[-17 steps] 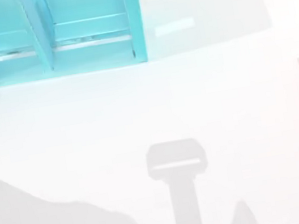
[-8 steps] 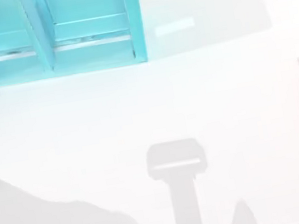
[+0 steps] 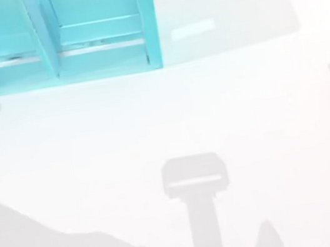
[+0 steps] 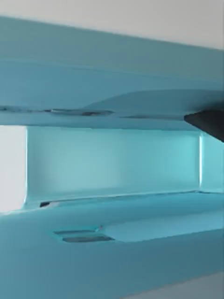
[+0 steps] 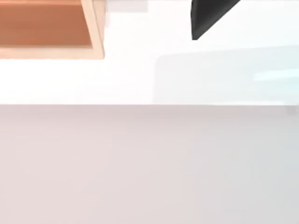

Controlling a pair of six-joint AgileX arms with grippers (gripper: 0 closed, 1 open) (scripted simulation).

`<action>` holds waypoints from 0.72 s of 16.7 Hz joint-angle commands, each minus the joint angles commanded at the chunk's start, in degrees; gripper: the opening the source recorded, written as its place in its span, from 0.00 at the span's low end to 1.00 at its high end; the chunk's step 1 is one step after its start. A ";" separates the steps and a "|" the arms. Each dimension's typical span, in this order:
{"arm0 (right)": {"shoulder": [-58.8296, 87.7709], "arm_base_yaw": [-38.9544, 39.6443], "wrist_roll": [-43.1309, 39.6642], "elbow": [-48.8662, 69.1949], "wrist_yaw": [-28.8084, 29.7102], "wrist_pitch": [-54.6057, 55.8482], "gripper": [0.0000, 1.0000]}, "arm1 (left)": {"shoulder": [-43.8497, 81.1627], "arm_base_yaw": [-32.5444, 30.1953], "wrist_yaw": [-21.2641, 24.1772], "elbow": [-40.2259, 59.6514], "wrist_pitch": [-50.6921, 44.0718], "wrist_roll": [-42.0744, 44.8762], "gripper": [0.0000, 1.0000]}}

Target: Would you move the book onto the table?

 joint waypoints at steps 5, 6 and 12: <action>0.00 0.00 0.00 0.00 0.00 0.00 1.00 | -17.87 4.95 4.56 -8.43 -9.91 0.89 0.00; 0.00 0.00 0.00 0.00 0.00 0.00 1.00 | -22.52 6.16 5.73 -10.46 -12.31 1.10 0.00; 0.00 0.00 0.00 0.00 0.00 0.00 1.00 | -47.19 13.20 12.61 -21.45 -25.60 2.24 0.00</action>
